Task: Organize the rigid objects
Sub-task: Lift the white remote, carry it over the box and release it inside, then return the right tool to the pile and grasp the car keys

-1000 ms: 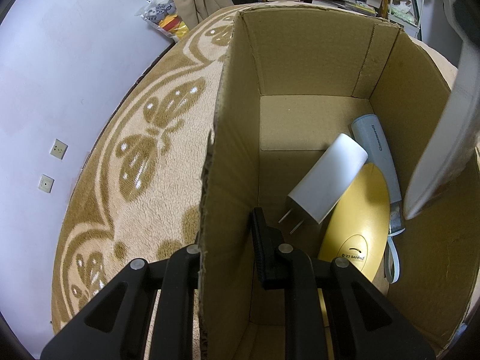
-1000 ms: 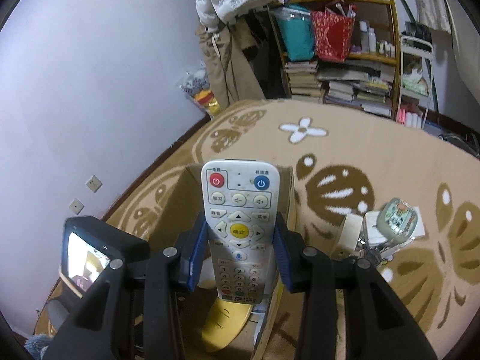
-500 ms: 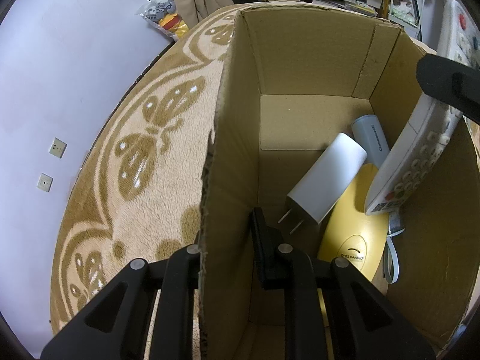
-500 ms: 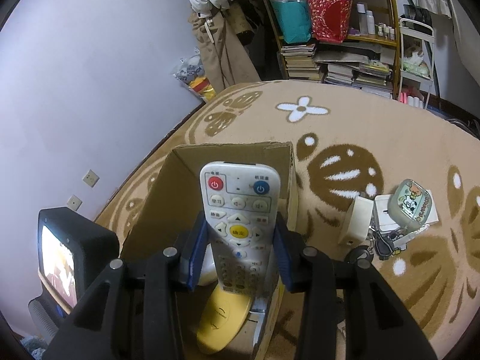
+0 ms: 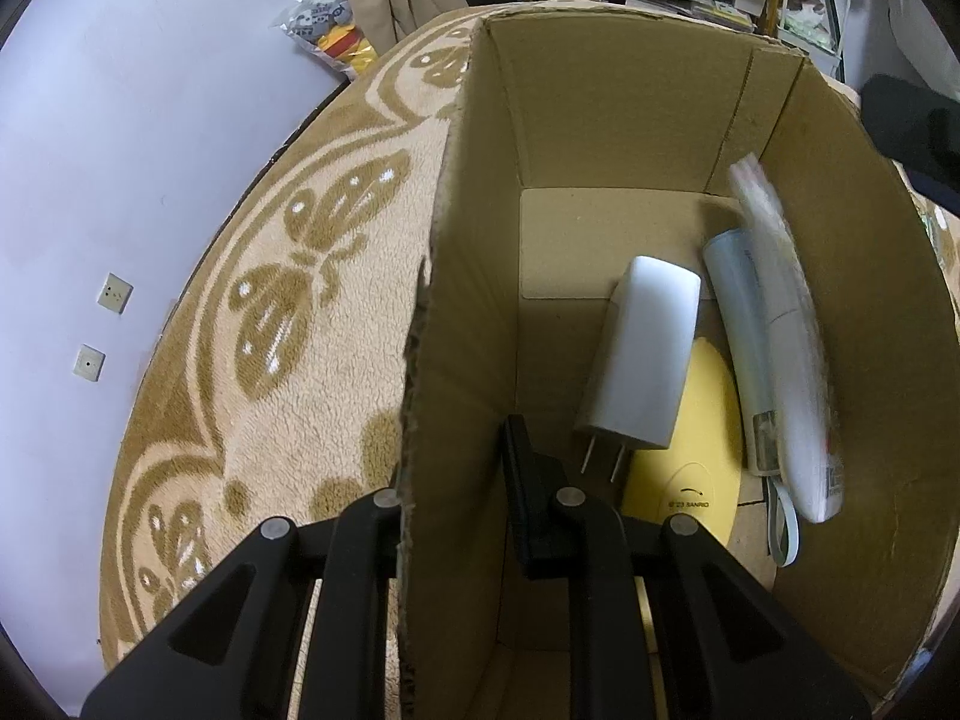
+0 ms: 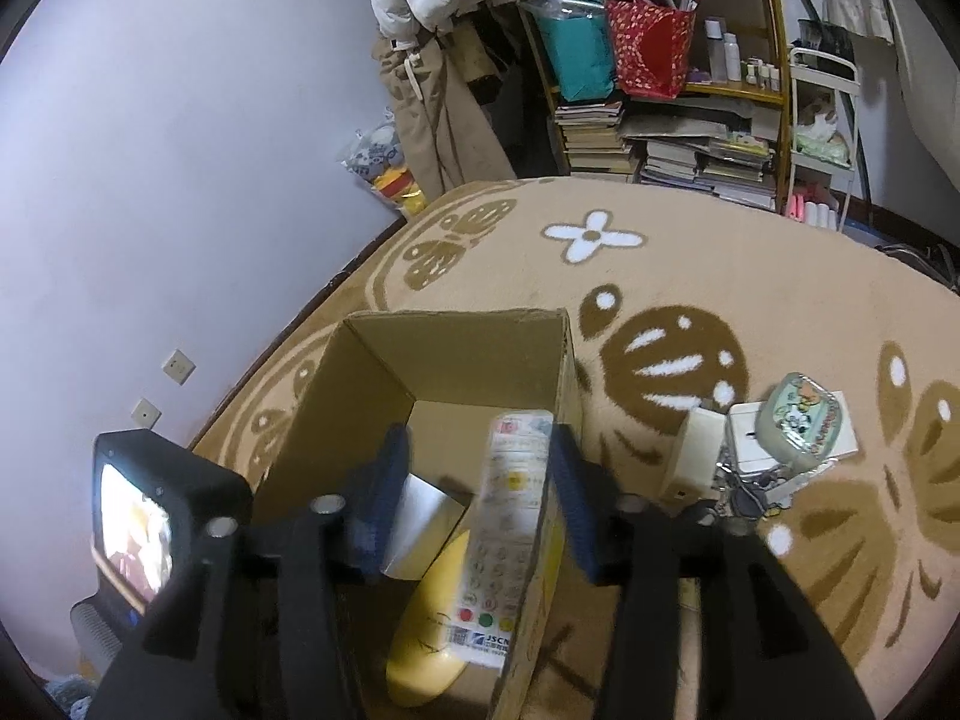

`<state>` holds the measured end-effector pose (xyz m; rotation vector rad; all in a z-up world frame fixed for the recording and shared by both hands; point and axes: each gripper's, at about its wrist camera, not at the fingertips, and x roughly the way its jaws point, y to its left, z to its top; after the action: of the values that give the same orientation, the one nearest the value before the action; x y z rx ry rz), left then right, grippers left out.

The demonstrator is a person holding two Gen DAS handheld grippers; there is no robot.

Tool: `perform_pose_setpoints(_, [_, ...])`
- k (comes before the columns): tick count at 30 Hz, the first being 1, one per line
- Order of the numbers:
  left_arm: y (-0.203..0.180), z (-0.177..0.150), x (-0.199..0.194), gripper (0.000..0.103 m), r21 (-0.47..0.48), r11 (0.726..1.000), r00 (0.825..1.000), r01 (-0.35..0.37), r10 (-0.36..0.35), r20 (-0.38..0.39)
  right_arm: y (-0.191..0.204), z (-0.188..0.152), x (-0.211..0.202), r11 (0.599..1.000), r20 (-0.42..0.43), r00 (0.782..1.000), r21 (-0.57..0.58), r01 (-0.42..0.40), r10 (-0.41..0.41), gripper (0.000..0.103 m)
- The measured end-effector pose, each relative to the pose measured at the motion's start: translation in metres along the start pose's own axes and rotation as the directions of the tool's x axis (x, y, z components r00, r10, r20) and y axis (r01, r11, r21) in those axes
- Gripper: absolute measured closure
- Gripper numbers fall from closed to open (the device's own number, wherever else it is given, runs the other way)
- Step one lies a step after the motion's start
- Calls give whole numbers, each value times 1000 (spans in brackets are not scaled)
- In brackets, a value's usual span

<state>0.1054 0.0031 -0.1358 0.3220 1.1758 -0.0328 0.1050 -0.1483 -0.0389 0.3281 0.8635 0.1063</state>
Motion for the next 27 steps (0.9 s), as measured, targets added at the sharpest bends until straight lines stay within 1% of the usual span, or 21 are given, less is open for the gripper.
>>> perform_pose_setpoints(1, [0,0,0,86,-2,1000,1000,3,-3,0,-1,1,-4,1000,-1,1000,-3,-6,6,37])
perform_pose_setpoints(2, [1,1,0,86,0,1000,1000,-1,1,-2,-2,1,-9,1000,4,1000,-3,-10,10,36])
perform_pose_setpoints(3, [1,1,0,86,4,1000,1000,-1,1,0,-5,2,-15,1000,12,1000,1,-4,4,30])
perform_pose_setpoints(4, [1,1,0,86,2,1000,1000,0,0,-1,-7,2,-21,1000,24,1000,4,7,-7,21])
perform_pose_setpoints(6, [1,1,0,86,0,1000,1000,2,-2,-2,-12,1,-31,1000,50,998,5,31,-31,10])
perform_pose_setpoints(7, [1,1,0,86,-1,1000,1000,1,-1,-3,-14,1,-34,999,59,997,3,47,-47,8])
perform_pose_setpoints(11, [2,2,0,86,0,1000,1000,1,-1,-3,-25,1,-37,991,52,990,-9,132,-131,7])
perform_pose_setpoints(13, [2,2,1,86,1,1000,1000,0,0,-3,-32,-3,-36,988,44,987,-2,155,-154,7])
perform_pose_setpoints(17, [2,2,1,86,0,1000,1000,1,-1,-4,-44,-11,-26,984,10,984,6,177,-177,6])
perform_pose_setpoints(22, [2,2,1,86,2,1000,1000,0,0,-3,-57,-25,-13,982,-25,982,30,187,-187,6])
perform_pose_setpoints(27, [2,2,1,86,2,1000,1000,0,0,-3,-71,-36,3,975,-66,975,45,216,-213,6])
